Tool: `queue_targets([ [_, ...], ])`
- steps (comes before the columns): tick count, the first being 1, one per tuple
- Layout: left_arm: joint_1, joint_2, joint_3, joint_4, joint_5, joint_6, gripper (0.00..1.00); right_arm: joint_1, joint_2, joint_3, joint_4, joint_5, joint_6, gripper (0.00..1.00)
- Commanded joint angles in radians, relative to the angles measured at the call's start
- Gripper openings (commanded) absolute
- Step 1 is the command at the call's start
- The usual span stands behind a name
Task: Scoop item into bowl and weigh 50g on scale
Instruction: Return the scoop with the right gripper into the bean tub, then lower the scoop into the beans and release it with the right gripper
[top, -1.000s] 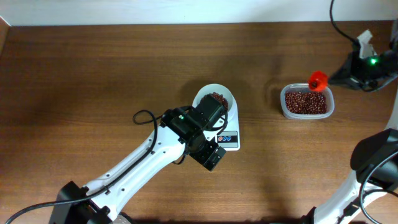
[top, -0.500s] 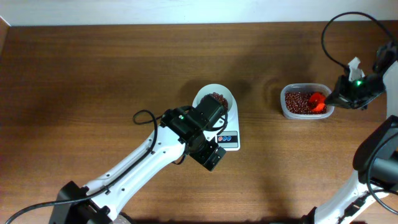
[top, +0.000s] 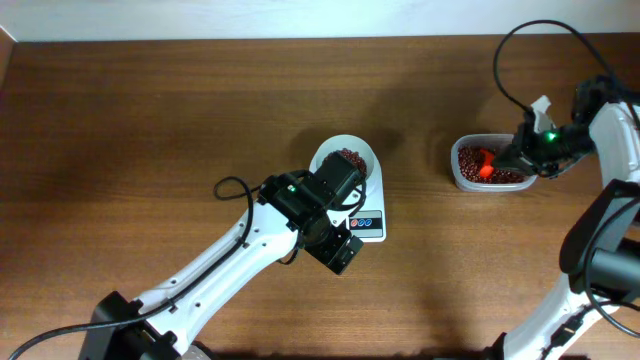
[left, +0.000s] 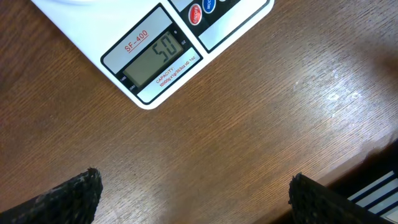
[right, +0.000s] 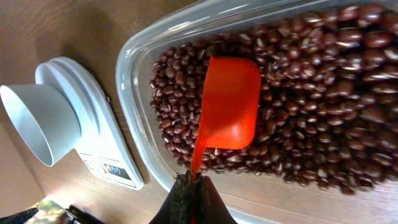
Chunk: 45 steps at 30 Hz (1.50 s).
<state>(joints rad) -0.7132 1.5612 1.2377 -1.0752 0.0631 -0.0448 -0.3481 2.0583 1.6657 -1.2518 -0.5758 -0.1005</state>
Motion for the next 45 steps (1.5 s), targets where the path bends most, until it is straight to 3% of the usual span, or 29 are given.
queue_targets([
  [1,0.003,-0.025,-0.006,0.000,-0.007,0.016,0.99,0.022,0.008,-0.014,-0.008,-0.045,0.004,0.04],
  [10,0.003,-0.025,-0.006,0.000,-0.007,0.016,0.99,0.022,0.009,-0.014,-0.005,-0.137,0.004,0.04],
  [19,0.003,-0.025,-0.006,0.000,-0.007,0.016,0.99,0.021,0.009,-0.014,0.040,0.058,0.004,0.05],
  [27,0.003,-0.025,-0.006,0.000,-0.007,0.016,0.99,0.020,0.009,-0.011,0.062,0.143,0.003,0.27],
  [29,0.003,-0.025,-0.006,0.000,-0.007,0.016,0.99,0.020,0.009,0.005,0.064,0.143,0.003,0.39],
  [34,0.003,-0.025,-0.006,0.000,-0.007,0.016,0.99,0.019,0.009,0.074,0.062,0.198,0.004,0.51],
  [40,0.003,-0.025,-0.006,0.000,-0.007,0.016,0.99,0.019,0.009,0.268,-0.010,0.232,0.004,0.51],
  [42,0.003,-0.025,-0.006,0.000,-0.007,0.016,0.99,0.025,0.009,0.338,-0.039,0.159,0.004,0.50],
  [44,0.003,-0.025,-0.006,0.000,-0.007,0.016,0.99,0.033,0.009,0.349,-0.055,0.050,0.004,0.44],
  [45,0.003,-0.025,-0.006,0.000,-0.007,0.016,0.99,0.040,0.009,0.348,-0.078,0.002,0.004,0.36],
])
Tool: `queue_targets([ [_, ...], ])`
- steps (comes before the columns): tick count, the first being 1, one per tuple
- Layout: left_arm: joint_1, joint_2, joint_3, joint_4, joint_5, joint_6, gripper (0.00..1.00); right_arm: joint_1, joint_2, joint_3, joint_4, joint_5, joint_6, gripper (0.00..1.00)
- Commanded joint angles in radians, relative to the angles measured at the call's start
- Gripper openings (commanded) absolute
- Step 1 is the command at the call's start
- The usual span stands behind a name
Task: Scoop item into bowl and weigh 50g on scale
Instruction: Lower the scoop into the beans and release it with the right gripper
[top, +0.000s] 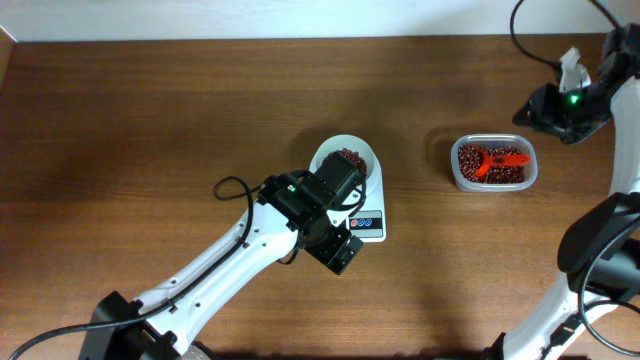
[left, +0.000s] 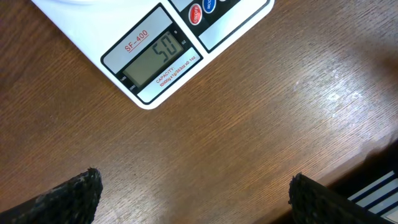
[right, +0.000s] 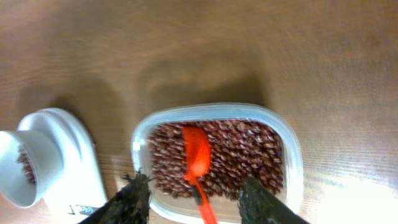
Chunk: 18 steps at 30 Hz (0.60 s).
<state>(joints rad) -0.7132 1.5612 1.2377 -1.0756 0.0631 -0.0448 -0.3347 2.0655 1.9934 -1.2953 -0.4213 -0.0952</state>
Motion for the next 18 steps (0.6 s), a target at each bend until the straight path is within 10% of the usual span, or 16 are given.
queue_targets([
  [1,0.003,-0.025,-0.006,0.001,-0.007,0.016,0.99,0.036,0.002,0.012,-0.058,-0.159,-0.002,0.27],
  [4,0.003,-0.025,-0.006,0.001,-0.007,0.016,0.99,0.076,0.002,-0.021,-0.141,-0.132,-0.002,0.12],
  [18,0.003,-0.025,-0.006,0.001,-0.007,0.016,0.99,0.063,0.002,-0.223,-0.093,0.060,0.026,0.10],
])
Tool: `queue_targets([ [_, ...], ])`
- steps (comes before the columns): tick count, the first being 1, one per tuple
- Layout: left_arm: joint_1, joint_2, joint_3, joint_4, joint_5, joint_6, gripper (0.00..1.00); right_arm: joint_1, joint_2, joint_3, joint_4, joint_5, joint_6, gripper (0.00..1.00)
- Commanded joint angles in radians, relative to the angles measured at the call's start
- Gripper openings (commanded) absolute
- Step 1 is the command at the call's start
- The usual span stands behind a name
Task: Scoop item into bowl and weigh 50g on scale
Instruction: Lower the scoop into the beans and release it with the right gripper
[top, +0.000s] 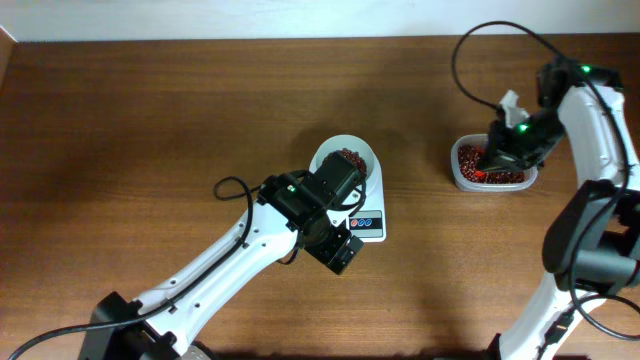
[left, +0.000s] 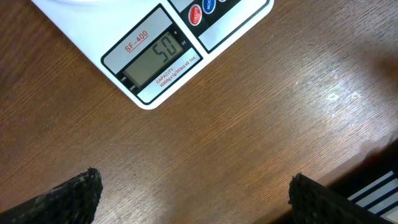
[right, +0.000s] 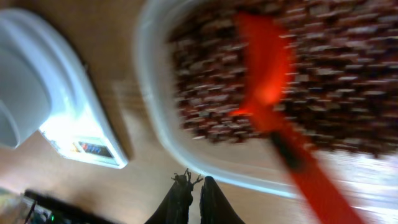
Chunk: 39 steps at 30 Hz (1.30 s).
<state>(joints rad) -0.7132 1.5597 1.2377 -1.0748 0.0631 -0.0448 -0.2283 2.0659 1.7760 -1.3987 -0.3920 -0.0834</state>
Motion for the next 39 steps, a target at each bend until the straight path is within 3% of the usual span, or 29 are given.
queue_targets([
  [1,0.003,-0.024,-0.006,0.000,-0.007,0.016,0.99,-0.064,0.002,-0.005,0.011,0.031,0.013,0.10],
  [12,0.003,-0.024,-0.006,0.000,-0.007,0.016,0.99,-0.132,0.003,-0.006,0.102,0.073,0.014,0.11],
  [15,0.003,-0.024,-0.006,0.000,-0.007,0.016,0.99,-0.132,0.003,-0.006,0.100,0.186,0.092,0.11],
  [22,0.003,-0.024,-0.006,0.000,-0.007,0.016,0.99,-0.132,0.005,-0.011,0.109,0.281,0.119,0.11],
  [39,0.003,-0.024,-0.006,0.000,-0.007,0.016,0.99,-0.131,0.036,-0.016,0.171,0.272,0.126,0.13],
])
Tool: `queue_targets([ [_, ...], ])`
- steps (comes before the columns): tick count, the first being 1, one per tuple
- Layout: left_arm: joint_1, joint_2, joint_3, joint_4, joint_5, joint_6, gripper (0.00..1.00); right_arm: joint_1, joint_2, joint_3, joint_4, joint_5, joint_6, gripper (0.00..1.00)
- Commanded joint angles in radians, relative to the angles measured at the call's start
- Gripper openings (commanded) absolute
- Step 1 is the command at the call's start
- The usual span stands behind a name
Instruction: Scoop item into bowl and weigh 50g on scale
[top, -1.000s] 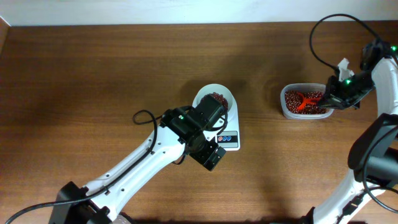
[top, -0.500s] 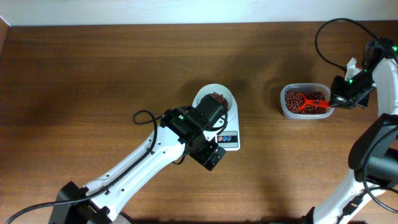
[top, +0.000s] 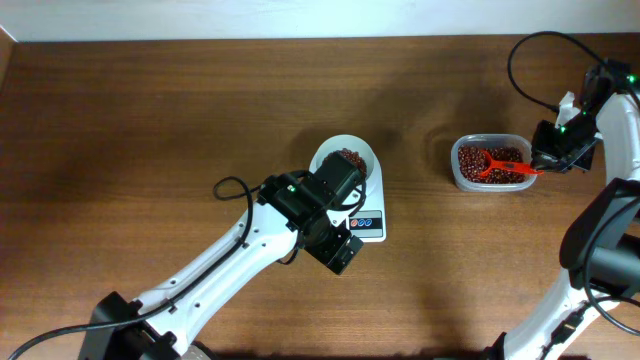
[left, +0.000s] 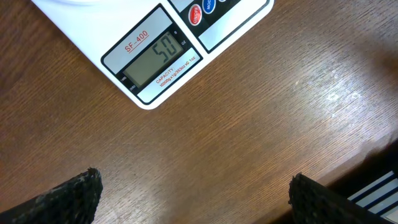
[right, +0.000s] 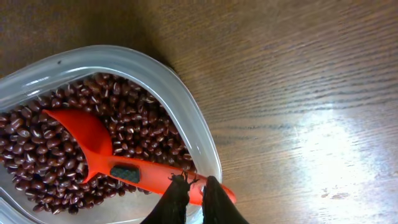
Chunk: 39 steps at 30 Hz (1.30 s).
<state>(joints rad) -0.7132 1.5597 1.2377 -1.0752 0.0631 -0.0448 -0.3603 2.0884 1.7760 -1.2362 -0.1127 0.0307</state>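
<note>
A white scale (top: 367, 222) carries a white bowl (top: 322, 160) with red beans in it. In the left wrist view its display (left: 158, 59) reads 50. My left gripper (left: 196, 199) hangs open over bare wood just in front of the scale, nothing between its fingers. The orange scoop (right: 81, 134) lies in the clear bean container (right: 199, 134), its handle end resting across the right rim. My right gripper (right: 193, 186) is shut just above that handle end and holds nothing. From overhead the right gripper (top: 556, 150) sits at the container's right edge.
The left arm (top: 250, 250) runs from the front left up to the scale. A black cable loops above the right arm (top: 600, 120) at the back right. Bare wooden tabletop (top: 150, 120) surrounds the scale and container.
My right gripper was over the left part of the bean container, its view blurred. It is now at the container's right rim, above the scoop's handle end. The left arm and scale reading are unchanged.
My right gripper first held the scoop by its handle inside the bean container. Then it was open and high at the back right, the scoop left lying on the beans. It was shut over the container afterwards, and now over the handle end. The scale read 50 throughout.
</note>
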Motion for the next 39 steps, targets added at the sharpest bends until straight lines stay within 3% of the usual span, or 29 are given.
queue_targets([
  [1,0.003,-0.024,-0.006,0.000,-0.007,0.016,0.99,0.001,0.014,-0.016,0.007,-0.065,0.011,0.13],
  [8,0.003,-0.024,-0.006,0.000,-0.007,0.016,0.99,0.004,0.014,-0.016,0.025,-0.294,0.011,0.15],
  [20,0.003,-0.024,-0.006,0.000,-0.007,0.016,0.99,0.259,0.014,-0.016,0.026,-0.302,0.008,0.25],
  [25,0.003,-0.024,-0.006,0.000,-0.007,0.016,0.99,0.372,0.014,-0.016,0.034,-0.295,0.008,0.50],
  [28,0.003,-0.024,-0.006,0.000,-0.007,0.016,0.99,0.420,0.014,-0.016,0.049,-0.294,0.008,0.95],
  [30,0.003,-0.024,-0.006,0.000,-0.007,0.016,0.99,0.428,0.014,-0.016,0.049,-0.295,0.008,0.99],
  [39,0.003,-0.024,-0.006,0.000,-0.007,0.016,0.99,0.426,0.014,-0.016,0.049,-0.295,0.008,0.99],
])
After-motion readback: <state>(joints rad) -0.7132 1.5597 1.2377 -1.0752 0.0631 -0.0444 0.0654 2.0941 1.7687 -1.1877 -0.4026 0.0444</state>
